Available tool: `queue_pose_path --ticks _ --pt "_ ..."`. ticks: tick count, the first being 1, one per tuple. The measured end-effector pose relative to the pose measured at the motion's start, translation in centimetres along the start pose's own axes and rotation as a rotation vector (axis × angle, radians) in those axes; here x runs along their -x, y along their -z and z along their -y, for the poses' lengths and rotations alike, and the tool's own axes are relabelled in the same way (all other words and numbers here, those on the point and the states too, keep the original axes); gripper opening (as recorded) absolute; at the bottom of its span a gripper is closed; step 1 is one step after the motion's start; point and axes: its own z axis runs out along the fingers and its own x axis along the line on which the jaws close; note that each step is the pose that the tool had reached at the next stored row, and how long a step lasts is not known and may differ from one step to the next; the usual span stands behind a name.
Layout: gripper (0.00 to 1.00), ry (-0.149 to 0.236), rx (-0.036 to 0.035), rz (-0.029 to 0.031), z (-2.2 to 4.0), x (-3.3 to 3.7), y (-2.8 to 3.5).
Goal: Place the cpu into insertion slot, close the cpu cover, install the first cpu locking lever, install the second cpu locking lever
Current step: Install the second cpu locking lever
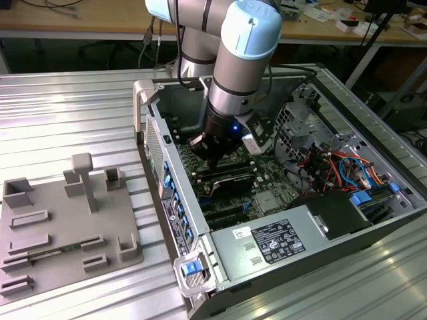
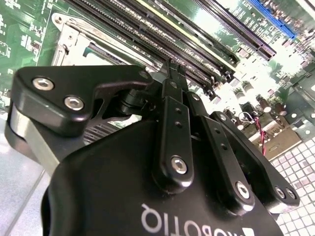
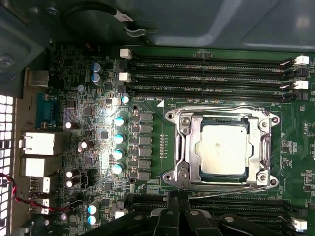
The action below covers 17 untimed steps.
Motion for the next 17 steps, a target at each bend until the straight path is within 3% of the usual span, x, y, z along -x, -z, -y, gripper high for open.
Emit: queue_pose_path --ticks 4,8,17 --pt "0.11 0.000 0.0122 0.0004 -0.03 -0.01 -0.05" --pt "0.11 -0.001 0.0290 0.0013 -0.10 -0.18 -0.19" --pt "0.11 -0.001 0.0405 0.0017 -0.18 -0.23 -0.58"
